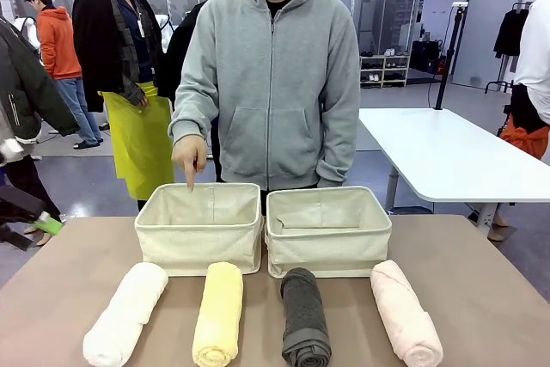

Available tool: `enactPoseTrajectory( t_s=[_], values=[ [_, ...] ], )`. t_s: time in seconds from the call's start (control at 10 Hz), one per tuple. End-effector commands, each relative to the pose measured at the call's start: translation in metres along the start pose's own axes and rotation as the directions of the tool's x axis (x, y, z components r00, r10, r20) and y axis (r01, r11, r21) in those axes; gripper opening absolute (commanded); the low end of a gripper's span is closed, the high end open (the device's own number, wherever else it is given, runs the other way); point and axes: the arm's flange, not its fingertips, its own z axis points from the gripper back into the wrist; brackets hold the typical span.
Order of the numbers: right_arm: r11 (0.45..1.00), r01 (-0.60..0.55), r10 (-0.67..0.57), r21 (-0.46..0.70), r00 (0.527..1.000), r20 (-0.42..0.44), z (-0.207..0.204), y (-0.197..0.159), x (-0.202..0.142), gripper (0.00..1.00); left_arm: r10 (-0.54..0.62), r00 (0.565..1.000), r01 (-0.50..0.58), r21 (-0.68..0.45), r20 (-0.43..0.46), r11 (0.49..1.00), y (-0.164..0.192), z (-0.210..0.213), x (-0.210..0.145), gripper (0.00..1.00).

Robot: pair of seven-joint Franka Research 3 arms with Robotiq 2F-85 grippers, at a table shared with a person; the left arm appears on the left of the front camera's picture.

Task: Divide the towels into two baskets.
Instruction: Pick up one hotel-folded towel and place it in the Fabric basket indicated by the person.

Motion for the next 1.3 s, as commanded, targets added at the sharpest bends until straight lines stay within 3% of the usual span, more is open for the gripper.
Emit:
enactPoseTrajectory(
  t_s=[0.0,0.3,0.6,0.9,1.2],
  values=[
    [1.0,0.007,-0.007,0.017,1.0,0.011,0.002,0.004,0.0,1.0,-0.078,0.991,0.088,0.092,-0.11,0.992,-0.025,-0.023,-0.006,1.0],
    [1.0,0.007,-0.007,0.017,1.0,0.011,0.002,0.004,0.0,1.0,-0.105,0.976,0.154,0.263,-0.19,0.952,-0.048,-0.072,-0.013,1.0],
    [1.0,0.007,-0.007,0.017,1.0,0.011,0.002,0.004,0.0,1.0,-0.041,0.971,0.097,0.232,-0.235,0.968,-0.056,-0.104,-0.018,1.0],
    [1.0,0.007,-0.007,0.017,1.0,0.011,0.002,0.004,0.0,1.0,0.092,0.967,-0.035,0.234,-0.238,0.972,-0.064,-0.135,-0.02,1.0],
    [1.0,0.007,-0.007,0.017,1.0,0.011,0.002,0.004,0.0,1.0,0.113,0.96,-0.033,0.296,-0.258,0.954,-0.074,-0.164,-0.02,1.0]
  ],
)
